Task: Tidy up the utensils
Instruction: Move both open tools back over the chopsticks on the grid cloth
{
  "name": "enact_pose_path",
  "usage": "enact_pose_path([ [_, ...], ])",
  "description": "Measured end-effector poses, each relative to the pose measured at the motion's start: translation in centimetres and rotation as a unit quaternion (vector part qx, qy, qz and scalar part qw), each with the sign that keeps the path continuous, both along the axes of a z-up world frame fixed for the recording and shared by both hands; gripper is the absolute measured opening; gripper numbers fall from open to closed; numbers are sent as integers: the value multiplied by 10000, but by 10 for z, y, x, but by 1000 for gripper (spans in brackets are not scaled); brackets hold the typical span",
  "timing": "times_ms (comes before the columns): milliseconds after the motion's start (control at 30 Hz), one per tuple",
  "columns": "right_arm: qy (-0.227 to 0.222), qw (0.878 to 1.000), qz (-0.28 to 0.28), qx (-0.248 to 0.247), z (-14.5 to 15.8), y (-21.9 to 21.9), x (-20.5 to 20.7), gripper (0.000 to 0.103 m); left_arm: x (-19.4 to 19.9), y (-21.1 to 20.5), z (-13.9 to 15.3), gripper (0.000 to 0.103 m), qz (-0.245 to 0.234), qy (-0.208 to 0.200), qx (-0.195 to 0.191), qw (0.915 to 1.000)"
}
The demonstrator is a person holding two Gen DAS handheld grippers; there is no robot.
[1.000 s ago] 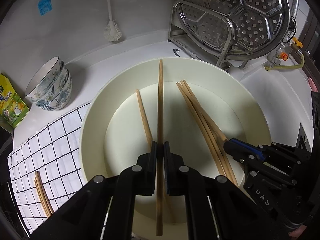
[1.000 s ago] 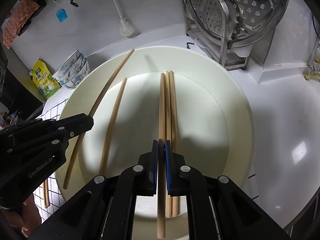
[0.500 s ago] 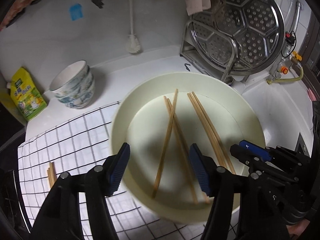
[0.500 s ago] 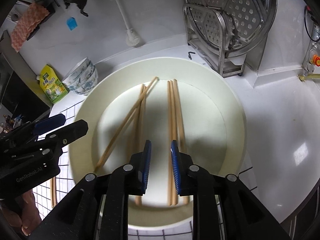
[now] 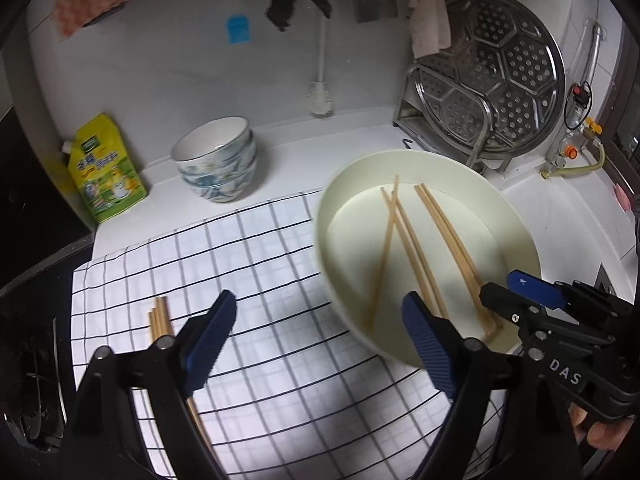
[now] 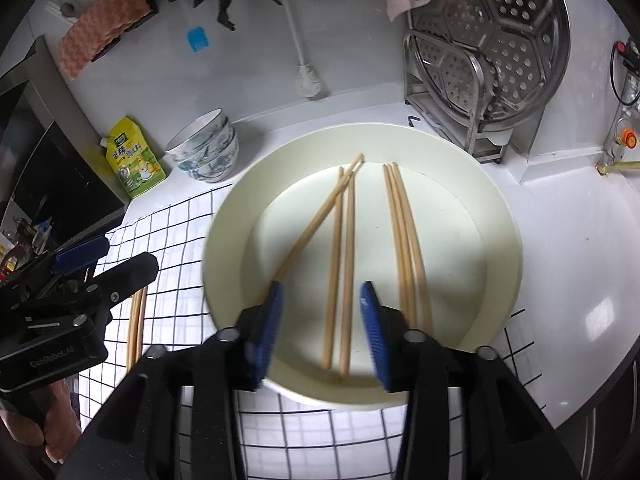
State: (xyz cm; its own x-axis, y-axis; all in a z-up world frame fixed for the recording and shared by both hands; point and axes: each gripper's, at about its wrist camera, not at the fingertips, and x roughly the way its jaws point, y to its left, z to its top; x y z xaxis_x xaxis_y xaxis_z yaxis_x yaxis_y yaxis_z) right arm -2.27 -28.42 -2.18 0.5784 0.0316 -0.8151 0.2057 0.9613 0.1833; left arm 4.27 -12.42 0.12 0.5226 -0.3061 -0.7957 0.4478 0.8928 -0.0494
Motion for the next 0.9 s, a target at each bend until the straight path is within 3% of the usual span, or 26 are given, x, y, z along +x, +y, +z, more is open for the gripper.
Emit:
enact_pose_path([
  [433,-28,9995,299,-25,5,72,-8,65,-5,81,-5,95,352,-24,-103,9993],
  [700,-83,9989,465,62,-4,120,0,69,-10,140,-12,96,703,-198,111,9973],
  [900,-31,9971,754,25,-17,158,5,72,-14,183,-29,96,969,-79,165,9951],
])
